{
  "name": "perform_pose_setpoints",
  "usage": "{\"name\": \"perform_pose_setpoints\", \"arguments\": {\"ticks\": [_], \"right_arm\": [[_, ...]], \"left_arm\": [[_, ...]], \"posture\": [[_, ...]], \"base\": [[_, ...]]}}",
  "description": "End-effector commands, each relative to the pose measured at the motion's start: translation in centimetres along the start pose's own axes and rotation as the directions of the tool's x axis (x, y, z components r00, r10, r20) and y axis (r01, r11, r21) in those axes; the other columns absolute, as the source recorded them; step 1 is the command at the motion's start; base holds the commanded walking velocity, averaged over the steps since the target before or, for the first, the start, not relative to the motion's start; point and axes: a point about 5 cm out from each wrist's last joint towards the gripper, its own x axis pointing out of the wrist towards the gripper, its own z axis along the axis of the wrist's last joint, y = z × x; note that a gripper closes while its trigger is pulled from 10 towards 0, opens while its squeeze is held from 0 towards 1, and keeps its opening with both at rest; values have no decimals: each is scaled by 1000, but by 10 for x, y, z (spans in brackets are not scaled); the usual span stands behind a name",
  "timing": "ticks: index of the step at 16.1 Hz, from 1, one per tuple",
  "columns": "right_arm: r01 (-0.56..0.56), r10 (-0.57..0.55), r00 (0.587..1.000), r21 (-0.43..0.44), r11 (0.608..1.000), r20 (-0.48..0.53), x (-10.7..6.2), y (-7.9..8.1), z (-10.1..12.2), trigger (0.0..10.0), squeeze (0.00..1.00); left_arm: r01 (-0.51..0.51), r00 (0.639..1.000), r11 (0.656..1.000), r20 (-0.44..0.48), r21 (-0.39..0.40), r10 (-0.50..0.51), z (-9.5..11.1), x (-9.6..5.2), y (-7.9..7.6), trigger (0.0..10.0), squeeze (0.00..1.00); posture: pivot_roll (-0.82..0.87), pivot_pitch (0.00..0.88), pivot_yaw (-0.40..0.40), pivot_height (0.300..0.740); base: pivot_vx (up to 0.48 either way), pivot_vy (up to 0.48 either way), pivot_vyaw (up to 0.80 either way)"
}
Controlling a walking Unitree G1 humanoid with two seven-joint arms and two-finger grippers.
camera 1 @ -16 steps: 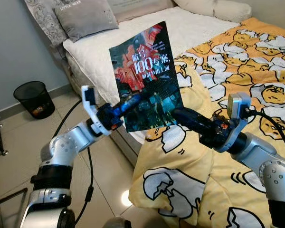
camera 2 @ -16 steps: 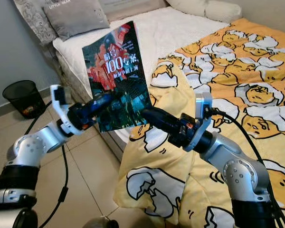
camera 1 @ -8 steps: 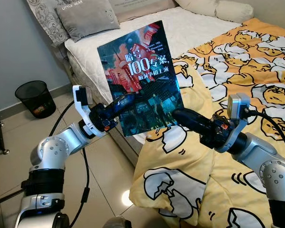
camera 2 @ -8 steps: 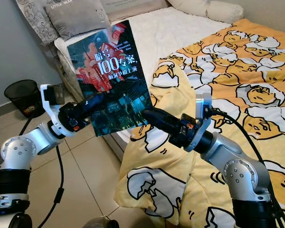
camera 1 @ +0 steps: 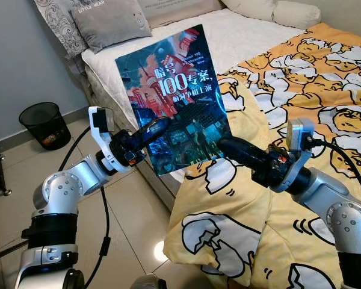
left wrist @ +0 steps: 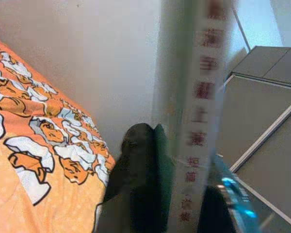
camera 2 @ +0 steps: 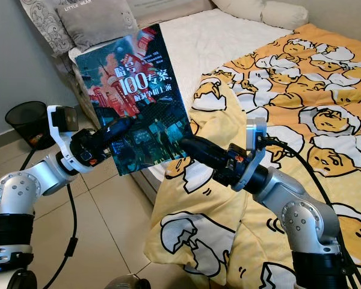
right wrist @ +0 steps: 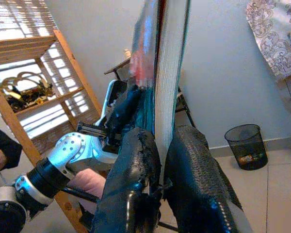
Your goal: Clean up the room
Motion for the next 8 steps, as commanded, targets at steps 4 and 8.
{"name": "perform_pose_setpoints", "arguments": {"ticks": [4, 8], "right_arm": [[-27, 28, 999, -34, 999, 38, 6, 2, 10, 2902, 0], [-52, 52, 998, -15, 999, 42, 12, 5, 9, 10000, 1000]], "left_arm": [[11, 1000, 1000, -1, 18, -11, 8, -2, -5, 0, 0], [24, 1000, 1000, -10, 20, -24, 11, 2, -5, 0, 0]], "posture": [[-18, 0, 69, 740], [-17, 0, 73, 740]], "base": [[0, 0, 0], [0, 0, 0]]}}
